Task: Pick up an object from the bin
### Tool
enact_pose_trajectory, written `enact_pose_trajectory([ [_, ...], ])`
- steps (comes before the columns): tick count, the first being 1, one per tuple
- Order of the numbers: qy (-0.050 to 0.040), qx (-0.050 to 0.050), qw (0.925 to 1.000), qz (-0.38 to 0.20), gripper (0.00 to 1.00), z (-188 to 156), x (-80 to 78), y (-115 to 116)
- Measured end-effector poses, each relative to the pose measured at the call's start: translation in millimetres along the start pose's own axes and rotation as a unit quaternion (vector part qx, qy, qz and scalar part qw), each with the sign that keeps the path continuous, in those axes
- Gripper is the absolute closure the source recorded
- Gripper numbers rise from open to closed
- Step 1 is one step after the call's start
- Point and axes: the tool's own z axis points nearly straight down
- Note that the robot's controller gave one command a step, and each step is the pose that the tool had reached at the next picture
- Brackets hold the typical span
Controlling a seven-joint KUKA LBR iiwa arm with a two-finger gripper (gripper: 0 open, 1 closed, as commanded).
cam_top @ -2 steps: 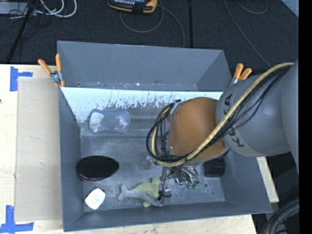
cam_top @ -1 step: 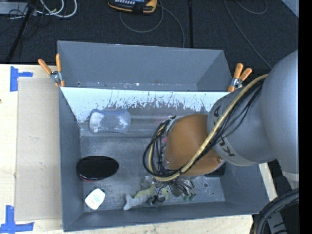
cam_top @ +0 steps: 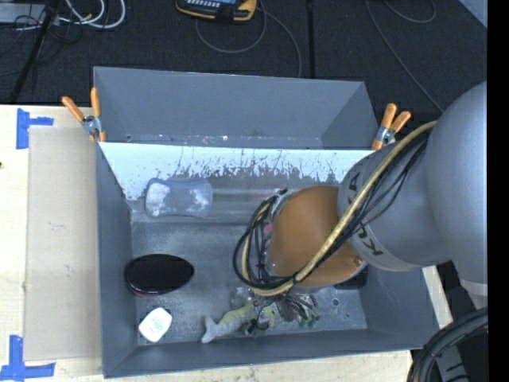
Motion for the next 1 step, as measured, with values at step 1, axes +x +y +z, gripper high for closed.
enact_pose_trajectory([
  [1, 0.0006, 0.0, 1.0, -0.003, 1.0, -123.6, 4.0, -15.7],
])
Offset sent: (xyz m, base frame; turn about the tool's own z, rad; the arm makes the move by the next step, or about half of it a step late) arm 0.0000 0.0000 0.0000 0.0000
